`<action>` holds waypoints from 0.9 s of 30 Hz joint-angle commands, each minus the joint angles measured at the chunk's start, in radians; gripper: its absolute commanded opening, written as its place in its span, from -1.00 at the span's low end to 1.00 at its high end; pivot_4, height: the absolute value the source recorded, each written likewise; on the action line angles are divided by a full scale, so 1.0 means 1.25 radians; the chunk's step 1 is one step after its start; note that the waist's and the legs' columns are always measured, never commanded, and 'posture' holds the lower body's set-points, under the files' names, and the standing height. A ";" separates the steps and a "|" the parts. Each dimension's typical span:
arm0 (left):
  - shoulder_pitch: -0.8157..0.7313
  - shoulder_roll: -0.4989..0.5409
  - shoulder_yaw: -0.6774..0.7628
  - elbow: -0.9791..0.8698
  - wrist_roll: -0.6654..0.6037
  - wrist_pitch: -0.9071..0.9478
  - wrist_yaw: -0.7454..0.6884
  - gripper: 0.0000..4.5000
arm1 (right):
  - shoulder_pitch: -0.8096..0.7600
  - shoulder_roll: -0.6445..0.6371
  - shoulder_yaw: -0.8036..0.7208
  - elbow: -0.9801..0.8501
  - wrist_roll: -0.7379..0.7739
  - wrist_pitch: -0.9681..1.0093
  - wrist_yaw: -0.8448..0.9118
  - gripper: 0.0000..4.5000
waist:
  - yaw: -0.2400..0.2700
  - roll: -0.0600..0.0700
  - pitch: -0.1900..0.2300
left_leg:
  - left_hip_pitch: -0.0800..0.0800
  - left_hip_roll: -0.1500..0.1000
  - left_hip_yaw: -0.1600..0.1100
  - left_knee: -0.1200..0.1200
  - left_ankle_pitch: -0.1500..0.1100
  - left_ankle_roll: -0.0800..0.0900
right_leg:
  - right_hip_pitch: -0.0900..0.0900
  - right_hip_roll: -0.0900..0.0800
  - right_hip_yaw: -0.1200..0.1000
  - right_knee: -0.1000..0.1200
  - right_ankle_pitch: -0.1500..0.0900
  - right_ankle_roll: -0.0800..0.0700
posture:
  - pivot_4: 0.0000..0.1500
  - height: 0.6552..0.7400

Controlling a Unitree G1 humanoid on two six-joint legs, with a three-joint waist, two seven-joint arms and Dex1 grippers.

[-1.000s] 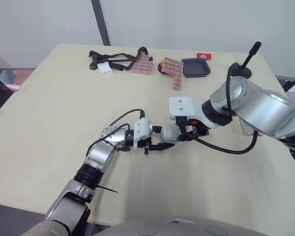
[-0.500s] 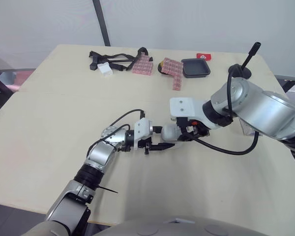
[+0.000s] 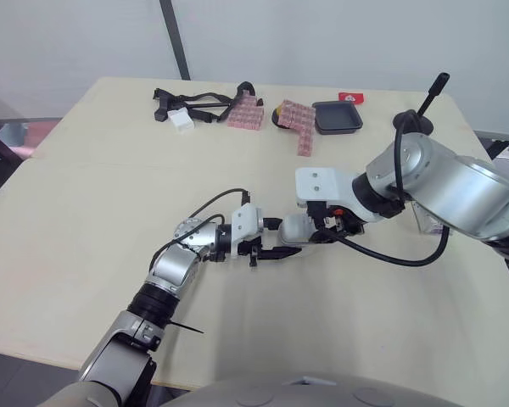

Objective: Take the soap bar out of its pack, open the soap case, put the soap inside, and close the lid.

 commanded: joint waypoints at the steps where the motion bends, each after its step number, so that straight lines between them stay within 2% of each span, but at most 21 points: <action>1: -0.001 -0.002 0.001 -0.031 -0.006 -0.015 -0.003 -0.15 | 0.022 0.002 0.039 0.037 -0.017 0.009 -0.019 -0.15 | 0.000 0.000 0.000 | 0.000 0.000 0.000 -0.001 0.000 0.000 | 0.000 0.000 0.000 0.000 0.000 0.000 | 1.00 0.94; 27: -0.001 -0.001 0.000 -0.036 -0.006 -0.008 0.000 -0.15 | 0.034 -0.007 0.048 0.045 -0.025 0.000 -0.022 -0.15 | -0.003 0.000 0.000 | 0.002 0.000 0.003 -0.002 0.000 -0.001 | 0.000 0.000 0.003 -0.001 0.000 0.000 | 1.00 0.94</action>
